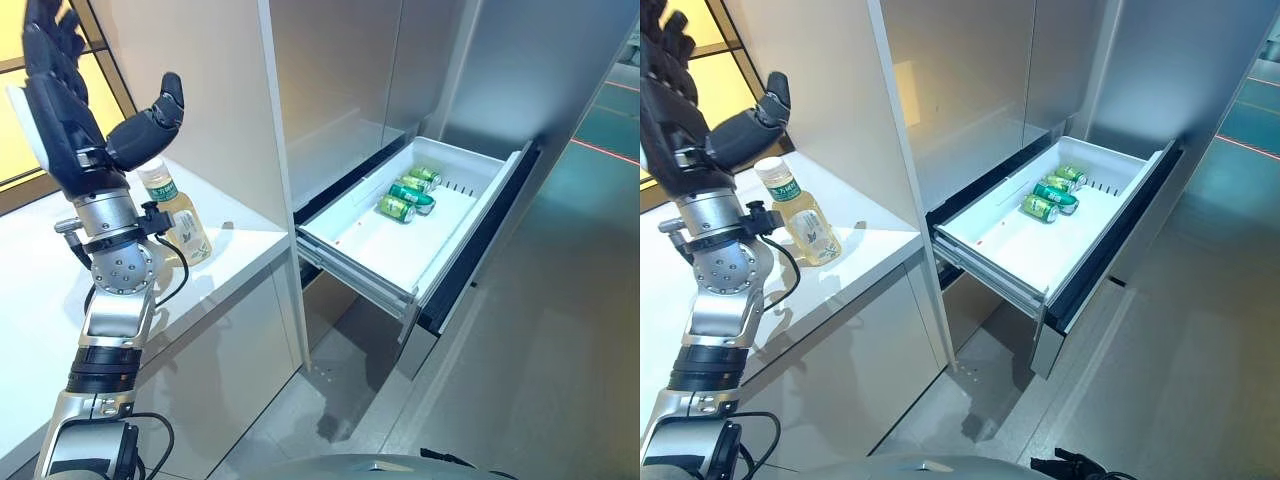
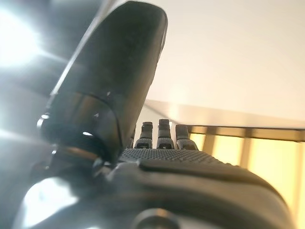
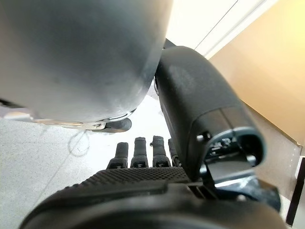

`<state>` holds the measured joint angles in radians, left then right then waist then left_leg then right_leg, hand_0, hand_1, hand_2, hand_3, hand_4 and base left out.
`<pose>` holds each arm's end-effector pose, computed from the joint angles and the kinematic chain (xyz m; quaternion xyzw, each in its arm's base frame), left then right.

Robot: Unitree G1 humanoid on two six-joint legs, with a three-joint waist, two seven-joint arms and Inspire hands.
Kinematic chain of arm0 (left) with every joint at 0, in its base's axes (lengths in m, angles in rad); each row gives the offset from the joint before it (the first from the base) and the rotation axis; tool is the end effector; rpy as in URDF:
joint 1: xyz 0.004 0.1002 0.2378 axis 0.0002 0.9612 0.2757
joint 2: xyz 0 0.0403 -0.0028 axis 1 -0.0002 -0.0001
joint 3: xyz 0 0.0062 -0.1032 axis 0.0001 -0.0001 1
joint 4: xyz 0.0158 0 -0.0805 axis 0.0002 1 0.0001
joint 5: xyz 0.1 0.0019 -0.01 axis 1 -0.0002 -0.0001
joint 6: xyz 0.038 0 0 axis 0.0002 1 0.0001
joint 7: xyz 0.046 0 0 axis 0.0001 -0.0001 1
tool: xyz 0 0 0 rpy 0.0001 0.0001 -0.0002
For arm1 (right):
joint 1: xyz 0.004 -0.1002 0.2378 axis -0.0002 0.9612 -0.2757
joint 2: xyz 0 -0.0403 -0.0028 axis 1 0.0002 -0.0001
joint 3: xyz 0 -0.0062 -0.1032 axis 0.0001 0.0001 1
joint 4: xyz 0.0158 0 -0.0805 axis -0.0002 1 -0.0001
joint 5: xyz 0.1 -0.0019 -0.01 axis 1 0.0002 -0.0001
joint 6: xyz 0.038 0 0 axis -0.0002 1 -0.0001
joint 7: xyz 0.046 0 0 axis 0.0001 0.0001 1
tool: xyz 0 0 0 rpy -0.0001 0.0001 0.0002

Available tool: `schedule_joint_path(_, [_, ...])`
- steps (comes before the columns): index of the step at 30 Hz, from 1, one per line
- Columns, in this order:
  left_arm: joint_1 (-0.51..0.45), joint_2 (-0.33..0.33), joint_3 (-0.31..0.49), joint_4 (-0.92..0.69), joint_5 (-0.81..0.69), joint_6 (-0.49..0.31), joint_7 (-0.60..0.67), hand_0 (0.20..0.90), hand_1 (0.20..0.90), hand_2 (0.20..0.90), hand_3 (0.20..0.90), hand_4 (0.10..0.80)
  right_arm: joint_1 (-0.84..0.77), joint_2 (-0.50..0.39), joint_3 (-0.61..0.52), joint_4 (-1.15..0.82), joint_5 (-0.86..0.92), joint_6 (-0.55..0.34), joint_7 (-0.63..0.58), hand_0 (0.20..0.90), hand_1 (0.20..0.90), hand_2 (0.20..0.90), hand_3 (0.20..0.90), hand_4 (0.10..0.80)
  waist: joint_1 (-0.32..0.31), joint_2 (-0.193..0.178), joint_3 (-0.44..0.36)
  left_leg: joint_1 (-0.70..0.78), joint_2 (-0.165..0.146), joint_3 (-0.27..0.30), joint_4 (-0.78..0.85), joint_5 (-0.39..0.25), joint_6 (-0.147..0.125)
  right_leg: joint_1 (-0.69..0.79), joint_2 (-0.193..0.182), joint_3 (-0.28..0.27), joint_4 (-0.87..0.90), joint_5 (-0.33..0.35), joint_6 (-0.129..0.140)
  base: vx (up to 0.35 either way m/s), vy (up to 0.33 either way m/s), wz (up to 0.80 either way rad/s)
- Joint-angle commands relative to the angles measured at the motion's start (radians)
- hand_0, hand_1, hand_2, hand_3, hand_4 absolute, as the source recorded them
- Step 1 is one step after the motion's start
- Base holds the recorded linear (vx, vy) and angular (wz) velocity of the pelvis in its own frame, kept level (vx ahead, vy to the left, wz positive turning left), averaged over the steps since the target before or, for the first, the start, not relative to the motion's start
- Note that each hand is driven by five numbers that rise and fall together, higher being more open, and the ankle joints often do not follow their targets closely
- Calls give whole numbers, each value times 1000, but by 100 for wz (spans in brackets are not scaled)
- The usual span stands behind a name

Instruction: Put drinks into fridge and close the fridge

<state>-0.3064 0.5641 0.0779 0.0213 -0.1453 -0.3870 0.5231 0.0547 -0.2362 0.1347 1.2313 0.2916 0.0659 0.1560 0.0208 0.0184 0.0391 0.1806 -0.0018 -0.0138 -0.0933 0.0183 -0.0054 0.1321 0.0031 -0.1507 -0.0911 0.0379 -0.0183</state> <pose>0.2447 0.2402 0.1612 0.1063 -0.3790 0.2282 0.8905 0.0479 -0.2245 -0.1196 0.0369 0.6169 -0.0423 0.7850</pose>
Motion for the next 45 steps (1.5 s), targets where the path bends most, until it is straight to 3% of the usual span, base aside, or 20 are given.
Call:
schedule_joint_path(1, [-68, 63, 22, 5, 4, -16, -12, 900, 900, 900, 900, 800, -9, -4, 49, 23, -55, 21, 10, 900, 900, 900, 900, 800, -10, 2, 13, -14, -29, 17, 18, -89, 26, 5, -5, -37, 159, -189, 40, 1, 15, 4])
schedule_joint_path(9, [-12, 8, 2, 6, -76, -48, -139, 900, 900, 900, 900, 800, -20, -11, 34, 27, -77, 35, 12, 900, 900, 900, 900, 800, 6, 1, 22, -15, -30, 9, 22, -87, 23, 7, -9, -51, 169, -193, 42, 7, 11, 9])
schedule_joint_path(15, [6, 6, -16, 35, 11, -20, -98, 900, 900, 900, 900, 800, -27, -16, 28, 21, -88, 41, 19, 900, 900, 900, 900, 800, 10, -2, 26, -17, -32, 7, 24, -85, 24, 7, -8, -52, 172, -193, 43, 1, 2, 1])
schedule_joint_path(24, [13, 6, -34, 79, 29, 10, -89, 900, 900, 900, 900, 800, -33, -24, 19, 20, -100, 54, 30, 900, 900, 900, 900, 800, 7, -2, 27, -14, -31, 15, 22, -83, 24, 6, -8, -47, 176, -191, 47, 0, 0, 0])
schedule_joint_path(45, [-32, 3, -39, 195, -43, 41, -66, 900, 900, 900, 900, 800, -17, -32, 10, -14, -121, 77, 31, 900, 900, 900, 900, 800, -35, -2, 32, -1, -35, 37, 28, -94, 34, -2, -2, 1, 189, -190, 56, 1, 2, -1])
